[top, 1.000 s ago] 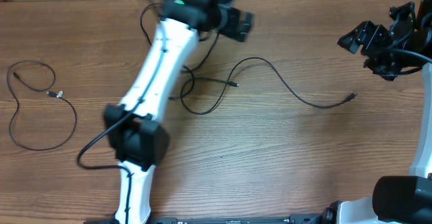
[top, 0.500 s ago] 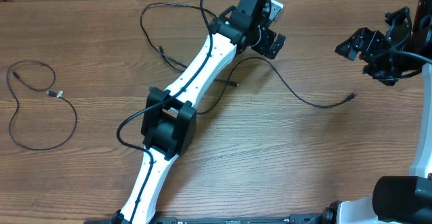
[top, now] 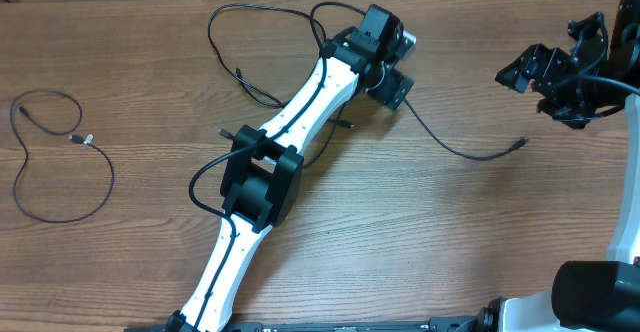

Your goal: Untangle cables

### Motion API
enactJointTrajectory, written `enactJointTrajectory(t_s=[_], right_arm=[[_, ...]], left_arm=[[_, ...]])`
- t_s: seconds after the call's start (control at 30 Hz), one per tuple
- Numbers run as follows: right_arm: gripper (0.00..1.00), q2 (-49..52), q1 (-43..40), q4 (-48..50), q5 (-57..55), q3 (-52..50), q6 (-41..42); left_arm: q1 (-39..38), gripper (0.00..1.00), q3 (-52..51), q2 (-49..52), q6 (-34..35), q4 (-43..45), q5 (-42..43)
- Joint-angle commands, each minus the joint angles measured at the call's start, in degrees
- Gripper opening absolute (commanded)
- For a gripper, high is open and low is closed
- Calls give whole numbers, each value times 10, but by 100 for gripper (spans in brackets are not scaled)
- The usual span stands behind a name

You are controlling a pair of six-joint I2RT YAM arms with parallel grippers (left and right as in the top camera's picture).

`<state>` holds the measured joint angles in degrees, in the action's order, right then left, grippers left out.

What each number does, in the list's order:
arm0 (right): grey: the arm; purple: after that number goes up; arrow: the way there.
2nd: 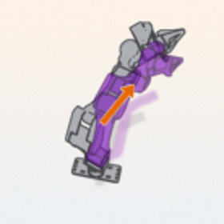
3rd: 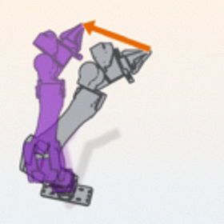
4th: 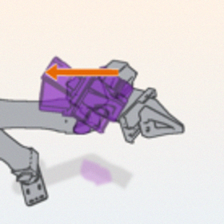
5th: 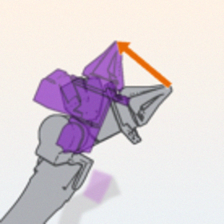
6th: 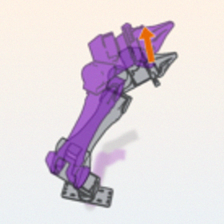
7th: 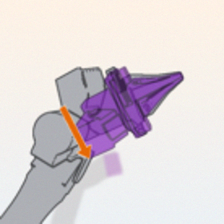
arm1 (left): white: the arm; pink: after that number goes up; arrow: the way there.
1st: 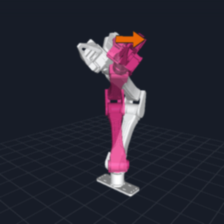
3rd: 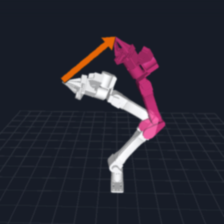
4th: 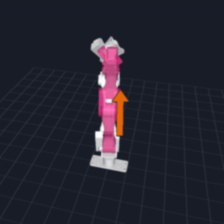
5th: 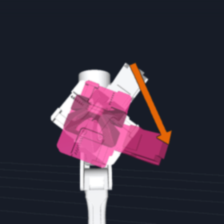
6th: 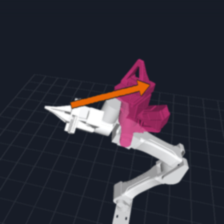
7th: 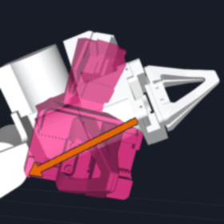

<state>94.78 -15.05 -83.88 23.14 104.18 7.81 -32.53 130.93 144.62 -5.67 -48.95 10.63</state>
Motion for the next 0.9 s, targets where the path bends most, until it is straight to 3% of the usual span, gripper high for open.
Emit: enactJointTrajectory(t_s=[0.0, 0.03, 0.1, 0.13, 0.3, 0.53, 0.87], right_arm=[[88, 0, -1, -3, -2, 0, -7], [88, 0, -1, -3, -2, 0, -7], [88, 0, -1, -3, -2, 0, -7], [88, 0, -1, -2, -2, 0, -7], [88, 0, -1, 2, -2, 0, -7], [88, 0, -1, -6, -2, 0, -7], [88, 0, -1, -3, -2, 0, -9]], left_arm=[[0, 85, 4, 8, -52, -58, -16], [0, 79, 4, 8, -58, -74, -17], [0, 44, 4, 8, -65, -97, -27], [0, 4, 5, 7, -60, -104, -39], [7, 4, 40, -45, 8, -113, -66], [59, 4, 126, -213, 101, -147, -68], [274, 4, 142, -441, 108, -251, -65]])
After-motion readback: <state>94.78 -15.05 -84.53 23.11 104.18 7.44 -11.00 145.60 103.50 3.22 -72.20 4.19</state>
